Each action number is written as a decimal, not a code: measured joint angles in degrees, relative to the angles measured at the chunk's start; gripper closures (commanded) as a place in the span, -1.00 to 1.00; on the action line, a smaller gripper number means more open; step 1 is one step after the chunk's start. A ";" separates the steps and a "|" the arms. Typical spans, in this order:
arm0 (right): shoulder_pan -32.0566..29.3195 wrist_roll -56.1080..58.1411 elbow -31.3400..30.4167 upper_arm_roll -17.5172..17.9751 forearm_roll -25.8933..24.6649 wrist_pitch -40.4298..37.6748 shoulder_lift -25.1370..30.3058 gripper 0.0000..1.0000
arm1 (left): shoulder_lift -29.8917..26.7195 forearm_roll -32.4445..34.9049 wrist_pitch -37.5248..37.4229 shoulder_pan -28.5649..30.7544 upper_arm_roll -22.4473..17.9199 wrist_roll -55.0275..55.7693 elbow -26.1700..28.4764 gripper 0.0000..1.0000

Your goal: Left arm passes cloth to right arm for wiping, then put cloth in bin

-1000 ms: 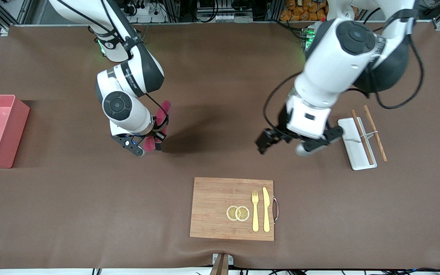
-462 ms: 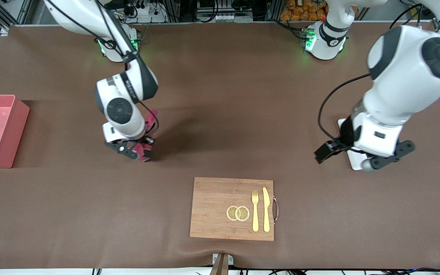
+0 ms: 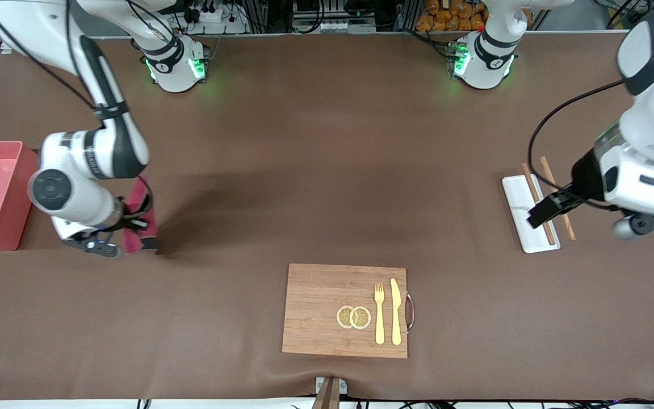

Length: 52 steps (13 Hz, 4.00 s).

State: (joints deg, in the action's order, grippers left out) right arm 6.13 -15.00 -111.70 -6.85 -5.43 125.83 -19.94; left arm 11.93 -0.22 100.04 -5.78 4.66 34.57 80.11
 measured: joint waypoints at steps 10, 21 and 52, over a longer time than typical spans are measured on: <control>-19.39 36.19 1.82 0.66 0.44 1.83 0.36 1.00 | -12.10 0.00 -9.34 -0.24 -5.17 -30.01 8.47 -1.00; 12.38 -17.81 1.02 2.55 6.43 -1.05 0.16 1.00 | -15.42 0.00 -17.55 -0.32 -4.34 -41.86 8.51 -1.00; -44.48 76.85 25.51 -0.20 2.32 -13.64 -10.28 -0.49 | -14.08 0.00 -10.10 -0.58 -2.71 -37.63 9.28 -1.00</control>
State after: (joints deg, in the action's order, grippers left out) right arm -38.35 61.85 -86.19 -7.05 -3.11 112.19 -30.22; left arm -2.14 -0.23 89.94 -6.36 1.95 -3.05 89.39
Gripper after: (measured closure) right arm 0.982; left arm 0.000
